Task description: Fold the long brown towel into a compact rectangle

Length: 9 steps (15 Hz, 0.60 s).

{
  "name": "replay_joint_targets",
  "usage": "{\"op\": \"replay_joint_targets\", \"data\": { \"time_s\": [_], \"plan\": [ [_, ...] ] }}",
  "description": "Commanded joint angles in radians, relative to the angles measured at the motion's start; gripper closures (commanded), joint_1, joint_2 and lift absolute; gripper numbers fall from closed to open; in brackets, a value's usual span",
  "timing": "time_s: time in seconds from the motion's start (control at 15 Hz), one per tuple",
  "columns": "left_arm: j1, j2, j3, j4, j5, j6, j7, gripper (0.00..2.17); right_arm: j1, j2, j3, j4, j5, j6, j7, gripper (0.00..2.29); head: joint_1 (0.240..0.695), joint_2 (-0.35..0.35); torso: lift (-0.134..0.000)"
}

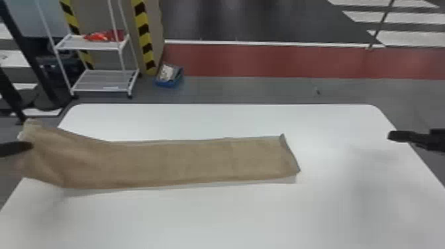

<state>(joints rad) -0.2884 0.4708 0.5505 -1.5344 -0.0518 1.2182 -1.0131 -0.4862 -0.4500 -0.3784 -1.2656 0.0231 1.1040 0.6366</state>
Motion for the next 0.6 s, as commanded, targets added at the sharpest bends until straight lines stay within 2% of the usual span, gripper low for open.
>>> {"op": "replay_joint_targets", "data": {
  "time_s": [0.0, 0.13, 0.27, 0.33, 0.4, 0.53],
  "plan": [
    [-0.043, 0.006, -0.014, -0.007, -0.007, 0.03, -0.005, 2.14, 0.006, 0.007, 0.0, -0.001, 0.001, 0.0, 0.0, 0.1, 0.695, -0.011, -0.124],
    [-0.06, -0.021, -0.052, -0.108, 0.004, 0.156, -0.022, 2.14, 0.009, 0.008, -0.002, -0.003, 0.006, 0.003, 0.0, 0.1, 0.695, -0.01, -0.124],
    [-0.075, -0.08, -0.127, -0.23, -0.002, 0.3, -0.024, 2.14, 0.015, 0.007, -0.016, -0.008, 0.008, 0.009, 0.0, 0.1, 0.695, -0.029, -0.124],
    [-0.094, -0.11, -0.175, -0.277, 0.0, 0.353, -0.024, 2.14, 0.015, 0.005, -0.016, -0.009, 0.008, 0.015, 0.0, 0.1, 0.695, -0.049, -0.124],
    [-0.11, -0.144, -0.219, -0.317, -0.002, 0.353, -0.024, 2.14, 0.02, 0.002, -0.017, -0.014, 0.008, 0.015, 0.0, 0.1, 0.695, -0.101, -0.124],
    [-0.155, -0.231, -0.333, -0.354, -0.043, 0.353, -0.021, 2.14, 0.027, 0.001, -0.017, -0.017, 0.006, 0.018, 0.0, 0.1, 0.695, -0.163, -0.124]
  ]
}}
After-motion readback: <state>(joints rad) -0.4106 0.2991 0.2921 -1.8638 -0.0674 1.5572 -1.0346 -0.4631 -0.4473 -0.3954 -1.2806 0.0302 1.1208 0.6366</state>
